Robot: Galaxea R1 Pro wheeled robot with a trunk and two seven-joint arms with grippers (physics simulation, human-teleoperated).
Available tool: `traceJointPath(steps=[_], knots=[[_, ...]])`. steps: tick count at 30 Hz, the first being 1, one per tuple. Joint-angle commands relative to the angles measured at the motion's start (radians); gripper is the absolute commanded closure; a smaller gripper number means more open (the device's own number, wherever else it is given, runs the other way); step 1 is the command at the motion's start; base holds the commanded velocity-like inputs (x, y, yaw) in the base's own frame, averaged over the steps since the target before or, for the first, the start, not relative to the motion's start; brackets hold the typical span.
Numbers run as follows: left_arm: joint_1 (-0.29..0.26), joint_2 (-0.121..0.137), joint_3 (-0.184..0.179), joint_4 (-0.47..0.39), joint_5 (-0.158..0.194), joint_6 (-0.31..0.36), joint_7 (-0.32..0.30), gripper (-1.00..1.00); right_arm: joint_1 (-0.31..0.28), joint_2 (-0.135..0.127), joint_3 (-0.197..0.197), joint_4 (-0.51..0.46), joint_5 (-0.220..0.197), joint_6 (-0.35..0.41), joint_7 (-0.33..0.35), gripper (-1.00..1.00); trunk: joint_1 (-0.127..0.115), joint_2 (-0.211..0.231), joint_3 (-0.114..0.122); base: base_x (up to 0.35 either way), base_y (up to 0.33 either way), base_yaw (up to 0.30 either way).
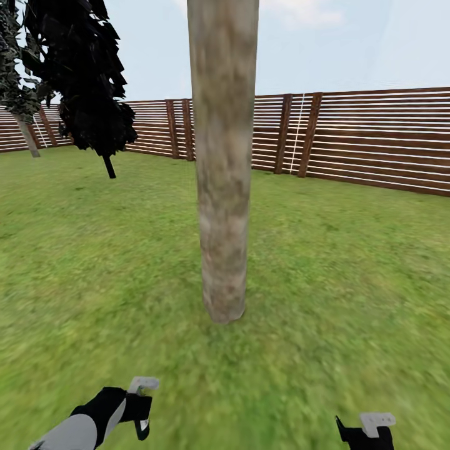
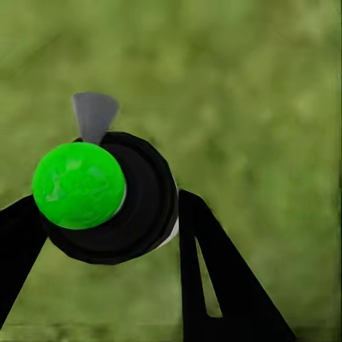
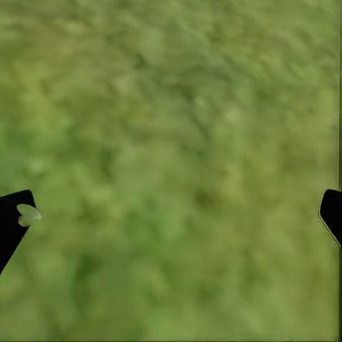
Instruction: In the garden, pick up the pesticide atomizer on the floor and spray pesticide onto both trees until each tree trunk is fully covered.
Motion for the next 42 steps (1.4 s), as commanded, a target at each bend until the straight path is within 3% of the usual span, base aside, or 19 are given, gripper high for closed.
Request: traceJointPath(steps=[1,6,21,22,23,24,26,27,28,30,32,34,38,42], knots=[[-0.001,0.000,0.001,-0.001,0.002,0.024,0.000,1.00,0.001,0.001,0.000,0.000,0.000,0.000,0.000,-1.00,0.000,0.000,0.000,0.244,-0.162,0.000],[-0.003,0.002,0.001,-0.003,0.001,0.063,-0.001,1.00,0.003,0.007,0.000,0.002,0.000,0.001,0.000,-1.00,0.000,0.000,0.000,0.234,-0.192,-0.029],[-0.020,-0.007,0.000,-0.035,0.002,0.063,-0.008,1.00,0.003,0.000,-0.002,0.001,0.000,0.001,-0.018,-1.00,0.000,0.000,0.000,0.208,-0.124,-0.279],[-0.020,-0.016,0.001,-0.058,0.002,0.063,-0.010,1.00,0.003,0.001,-0.002,0.001,0.000,0.001,-0.025,-1.00,0.000,0.000,0.000,0.010,-0.002,-0.183],[-0.029,-0.089,-0.007,-0.167,0.000,0.075,-0.011,1.00,0.003,0.005,0.000,0.002,0.000,0.001,-0.032,-1.00,0.000,0.000,0.000,0.001,0.000,-0.025],[-0.032,-0.108,-0.018,-0.199,0.001,0.078,-0.012,1.00,0.003,0.005,0.000,0.002,0.000,0.001,-0.033,-1.00,0.000,0.000,0.000,0.001,0.000,-0.013],[-0.049,-0.122,-0.046,-0.228,0.001,0.105,-0.012,1.00,0.003,0.005,0.000,0.002,0.000,0.001,-0.033,-1.00,0.000,0.000,0.000,0.000,0.000,-0.006],[-0.057,-0.120,-0.056,-0.236,0.002,0.136,-0.013,1.00,0.003,0.006,0.000,0.002,0.000,0.001,-0.034,-1.00,0.000,0.000,0.000,0.000,0.000,-0.002],[-0.068,-0.104,-0.063,-0.242,0.004,0.174,-0.014,1.00,0.003,0.005,0.000,0.001,0.000,0.001,-0.034,-1.00,0.000,0.000,0.000,0.000,0.000,-0.102],[-0.073,-0.065,-0.066,-0.244,0.005,0.189,-0.030,1.00,0.003,0.003,-0.001,0.001,0.000,0.001,-0.034,-1.00,0.000,0.000,0.000,0.000,0.000,-0.216],[-0.070,-0.030,-0.067,-0.245,0.004,0.188,-0.112,1.00,0.003,0.002,-0.001,0.000,0.000,0.001,-0.034,-1.00,0.000,0.000,0.000,0.000,0.000,-0.259],[-0.066,-0.029,-0.076,-0.245,0.000,0.183,-0.170,1.00,0.003,0.002,-0.002,0.000,0.000,0.001,-0.034,-1.00,0.000,0.000,0.000,-0.070,0.000,-0.069],[-0.078,-0.053,-0.136,-0.247,0.001,0.186,-0.180,1.00,0.003,0.007,0.000,0.001,0.000,0.001,-0.034,-1.00,0.000,0.000,0.000,-0.246,0.000,-0.011],[-0.074,-0.047,-0.148,-0.322,0.002,0.196,-0.185,1.00,0.003,0.008,0.000,0.001,0.000,0.001,-0.034,-1.00,0.000,0.000,0.000,-0.043,0.000,-0.001]])
